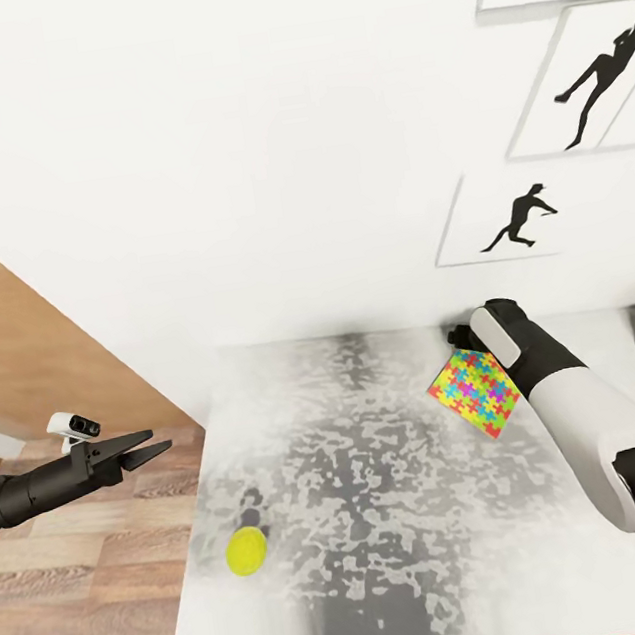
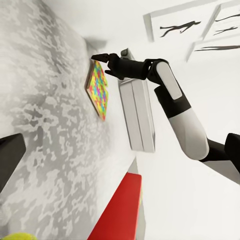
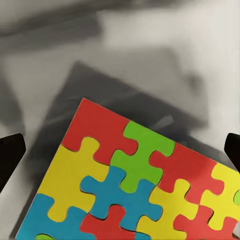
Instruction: Put all the toys in the child's room - the three board games (two on the bed and one on the table), the two jigsaw puzzles on the table, and the tennis ball on the table - inside the toy box on the table in the child's room.
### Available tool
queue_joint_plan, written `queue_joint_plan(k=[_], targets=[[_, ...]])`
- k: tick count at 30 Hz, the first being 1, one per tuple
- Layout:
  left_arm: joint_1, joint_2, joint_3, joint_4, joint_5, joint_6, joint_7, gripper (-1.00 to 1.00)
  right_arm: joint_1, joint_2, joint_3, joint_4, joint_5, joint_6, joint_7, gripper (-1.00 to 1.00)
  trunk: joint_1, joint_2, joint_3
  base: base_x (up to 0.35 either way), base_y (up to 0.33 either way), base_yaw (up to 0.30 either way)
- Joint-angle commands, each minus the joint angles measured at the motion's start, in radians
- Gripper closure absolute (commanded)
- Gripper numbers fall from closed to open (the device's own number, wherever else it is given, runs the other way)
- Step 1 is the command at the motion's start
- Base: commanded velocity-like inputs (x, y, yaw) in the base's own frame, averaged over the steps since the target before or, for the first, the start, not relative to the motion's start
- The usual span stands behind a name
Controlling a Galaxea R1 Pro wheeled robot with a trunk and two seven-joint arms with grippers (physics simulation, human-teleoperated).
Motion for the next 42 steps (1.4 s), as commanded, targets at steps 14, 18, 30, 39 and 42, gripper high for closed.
queue_joint_plan(k=[14,18,30,39,42], targets=[[-0.001,0.001,-0.002,0.001,0.003,0.004,-0.002,-1.00,0.000,-0.001,0.007,-0.001,-0.010,-0.001,-0.009,-1.00,0.000,-0.002,-0.019,0.000,0.000,0.000],[-0.001,0.001,-0.002,0.000,0.003,0.004,-0.002,-1.00,0.000,0.000,0.008,-0.002,-0.010,-0.001,-0.009,-1.00,0.000,-0.002,-0.020,0.000,0.000,0.000],[-0.001,0.001,-0.002,0.001,0.003,0.004,-0.002,-1.00,0.002,-0.002,0.009,-0.002,-0.010,-0.001,-0.009,-1.00,0.000,-0.002,-0.020,-0.099,0.000,0.000],[-0.001,0.001,-0.002,0.001,0.003,0.004,-0.002,-1.00,0.003,-0.003,0.008,-0.002,-0.010,-0.002,-0.009,-1.00,0.000,-0.002,-0.020,-0.073,0.120,0.000],[-0.001,0.001,-0.002,0.001,0.003,0.004,-0.002,-1.00,0.003,-0.003,0.008,-0.003,-0.010,-0.002,-0.009,-1.00,0.000,-0.002,-0.020,-0.068,0.034,0.000]])
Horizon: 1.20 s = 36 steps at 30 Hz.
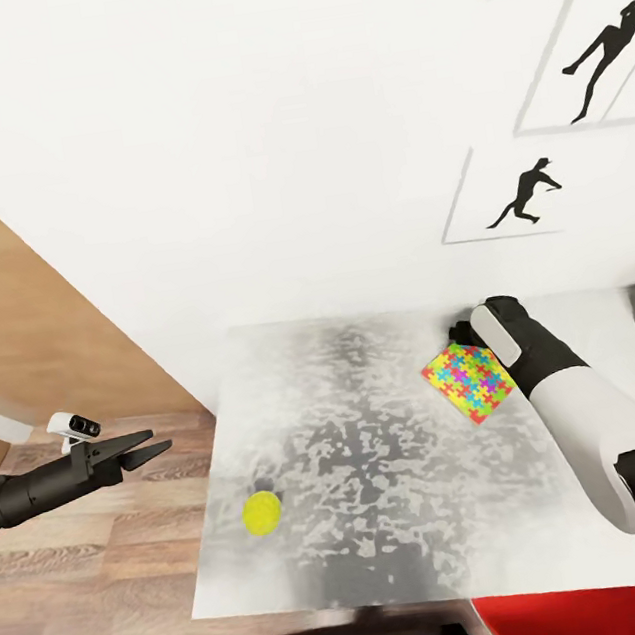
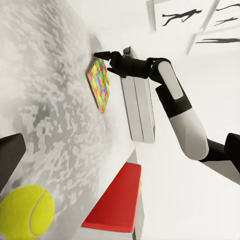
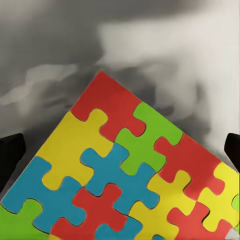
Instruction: Put all the toys in the child's room - the three board games (two on the bed and one on the table), the two jigsaw puzzles on the table, and the tennis ball on the table - inside the toy box on the table in the child's room.
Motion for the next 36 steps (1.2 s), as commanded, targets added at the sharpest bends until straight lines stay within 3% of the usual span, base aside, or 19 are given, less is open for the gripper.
queue_joint_plan(k=[1,20,36], targets=[[-0.001,0.001,-0.002,0.001,0.002,0.004,-0.002,-1.00,0.000,-0.001,0.007,0.027,-0.032,0.001,-0.009,-1.00,0.001,-0.001,-0.002,-0.029,0.029,0.000],[-0.001,0.001,-0.002,0.001,0.003,0.004,-0.002,-1.00,0.000,-0.001,0.008,0.026,-0.032,0.001,-0.009,-1.00,0.001,-0.001,-0.002,-0.097,0.059,0.000],[-0.001,0.001,-0.002,0.001,0.003,0.004,-0.002,-1.00,0.000,0.000,0.008,0.024,-0.032,0.001,-0.009,-1.00,0.001,-0.001,-0.002,-0.221,0.125,0.000]])
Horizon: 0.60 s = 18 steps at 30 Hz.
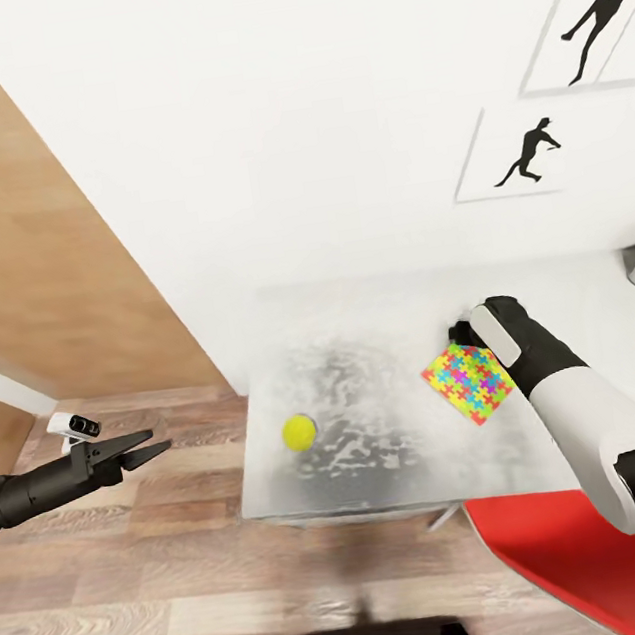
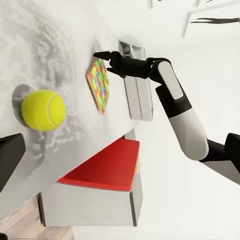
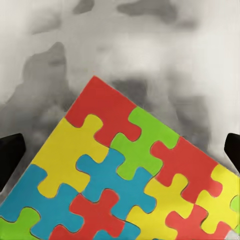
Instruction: Put all the toys in the child's room - the three board games (two on the bed and one on the table), the two jigsaw puzzles on the table, and the tennis ball on the table - inside the toy box on the table in the child's room.
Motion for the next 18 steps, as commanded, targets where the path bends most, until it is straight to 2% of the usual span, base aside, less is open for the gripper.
queue_joint_plan(k=[1,12,18], targets=[[-0.001,0.001,-0.002,0.001,0.002,0.004,-0.002,-1.00,0.000,-0.001,0.007,0.025,-0.030,0.000,-0.009,-1.00,0.000,-0.001,-0.002,-0.240,0.152,0.000],[-0.001,0.001,-0.002,0.001,0.002,0.004,-0.002,-1.00,0.000,-0.001,0.007,0.024,-0.030,0.000,-0.009,-1.00,0.000,-0.001,-0.002,-0.235,0.177,0.000],[-0.001,0.001,-0.002,0.001,0.002,0.004,-0.002,-1.00,0.000,-0.002,0.007,0.024,-0.030,0.000,-0.009,-1.00,0.000,-0.001,-0.002,-0.135,0.241,0.000]])
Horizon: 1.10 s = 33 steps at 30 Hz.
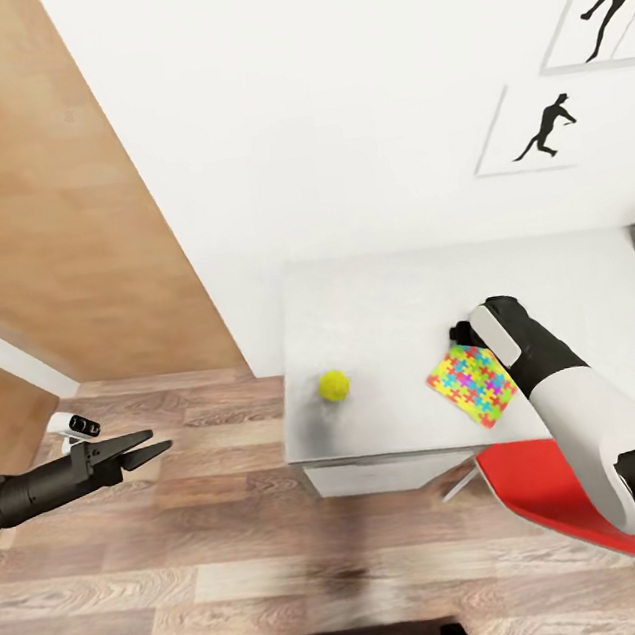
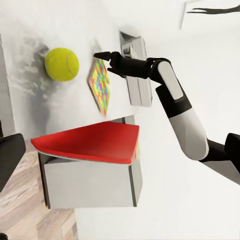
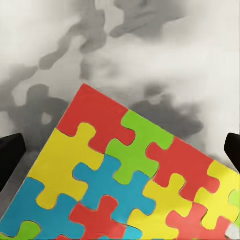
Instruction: Put all the toys in the child's room - the three board games (two on the bed and one on the table), the two jigsaw puzzles on the table, and the tennis ball on the table - inside the toy box on the table in the child's room.
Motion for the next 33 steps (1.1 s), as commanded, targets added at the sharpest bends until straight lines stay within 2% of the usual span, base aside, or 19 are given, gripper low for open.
queue_joint_plan(k=[1,9,24,33], targets=[[-0.001,0.001,-0.002,0.001,0.002,0.004,-0.002,-1.00,0.000,-0.001,0.006,0.024,-0.041,-0.004,-0.008,-1.00,0.001,-0.001,-0.002,-0.030,0.198,0.000],[-0.001,0.001,-0.002,0.001,0.002,0.004,-0.002,-1.00,0.000,-0.001,0.005,0.024,-0.041,-0.003,-0.008,-1.00,0.001,-0.001,-0.002,-0.006,0.167,0.000],[-0.001,0.001,-0.002,0.001,0.002,0.004,-0.002,-1.00,0.000,-0.001,0.006,0.024,-0.041,-0.003,-0.008,-1.00,0.001,-0.001,-0.002,-0.065,0.021,0.000],[-0.001,0.001,-0.002,0.001,0.002,0.004,-0.002,-1.00,0.000,-0.001,0.006,0.024,-0.041,-0.003,-0.008,-1.00,0.001,-0.001,-0.002,-0.072,0.179,0.000]])
